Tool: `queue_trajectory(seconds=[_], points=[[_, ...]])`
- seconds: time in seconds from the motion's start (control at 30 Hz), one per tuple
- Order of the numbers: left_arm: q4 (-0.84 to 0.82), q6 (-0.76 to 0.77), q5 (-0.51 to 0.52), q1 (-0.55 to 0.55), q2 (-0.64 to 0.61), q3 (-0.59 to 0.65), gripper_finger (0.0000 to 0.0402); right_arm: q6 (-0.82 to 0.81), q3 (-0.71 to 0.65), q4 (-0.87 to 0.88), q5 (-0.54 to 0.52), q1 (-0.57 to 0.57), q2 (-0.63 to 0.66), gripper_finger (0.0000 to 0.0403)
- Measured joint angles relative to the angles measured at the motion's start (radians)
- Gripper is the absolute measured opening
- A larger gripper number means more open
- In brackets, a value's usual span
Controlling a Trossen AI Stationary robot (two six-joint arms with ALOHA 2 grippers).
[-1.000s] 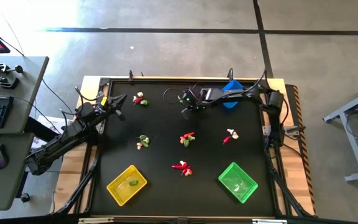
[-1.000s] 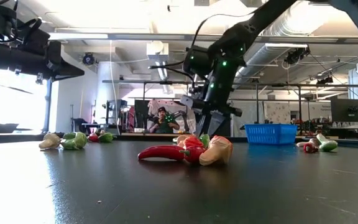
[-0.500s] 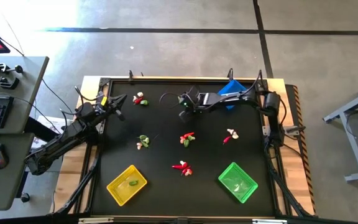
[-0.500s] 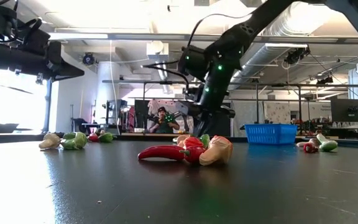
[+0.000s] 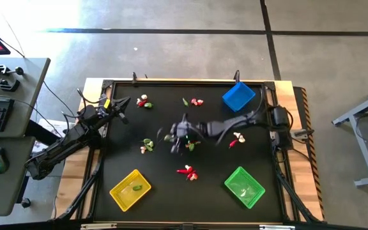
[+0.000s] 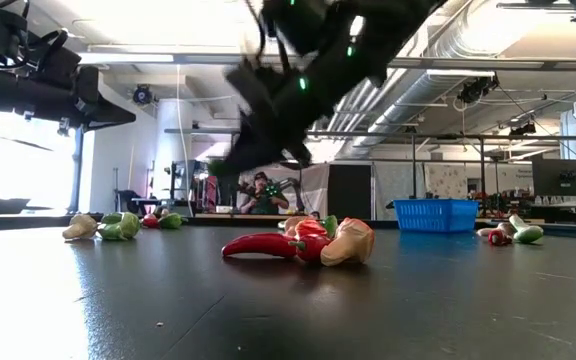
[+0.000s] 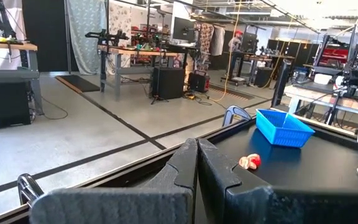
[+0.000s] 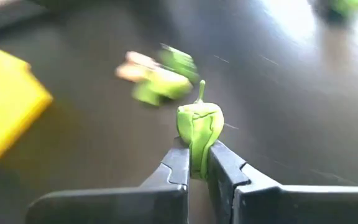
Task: Sort produce into baskets
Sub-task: Put the green chili pepper into the yellow bin
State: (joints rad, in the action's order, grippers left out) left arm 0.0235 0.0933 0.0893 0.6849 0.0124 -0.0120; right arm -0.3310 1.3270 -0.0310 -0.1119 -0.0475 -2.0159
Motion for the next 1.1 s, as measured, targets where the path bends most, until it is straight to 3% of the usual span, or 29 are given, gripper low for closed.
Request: queue_trajectory(seconds=[0.13, 0.3, 0.63, 0.83, 1.1], points=[[0.0, 0.0, 0.0, 0.0, 0.0, 0.0, 0.0, 0.049, 0.013, -0.153, -0.008, -0.086, 0.0, 0.0011], [0.0, 0.0, 0.0, 0.0, 0.0, 0.0, 0.0, 0.135, 0.129, -0.161, -0.029, -0.15, -0.053, 0.001], [0.0, 0.0, 0.0, 0.0, 0.0, 0.0, 0.0, 0.201, 0.511, -0.014, 0.203, -0.162, -0.282, 0.001], [0.0, 0.0, 0.0, 0.0, 0.0, 0.0, 0.0, 0.127, 0.752, 0.123, 0.336, -0.155, -0.425, 0.0009], [0.0, 0.0, 0.0, 0.0, 0.0, 0.0, 0.0, -0.006, 0.92, 0.254, 0.351, -0.153, -0.527, 0.0009]])
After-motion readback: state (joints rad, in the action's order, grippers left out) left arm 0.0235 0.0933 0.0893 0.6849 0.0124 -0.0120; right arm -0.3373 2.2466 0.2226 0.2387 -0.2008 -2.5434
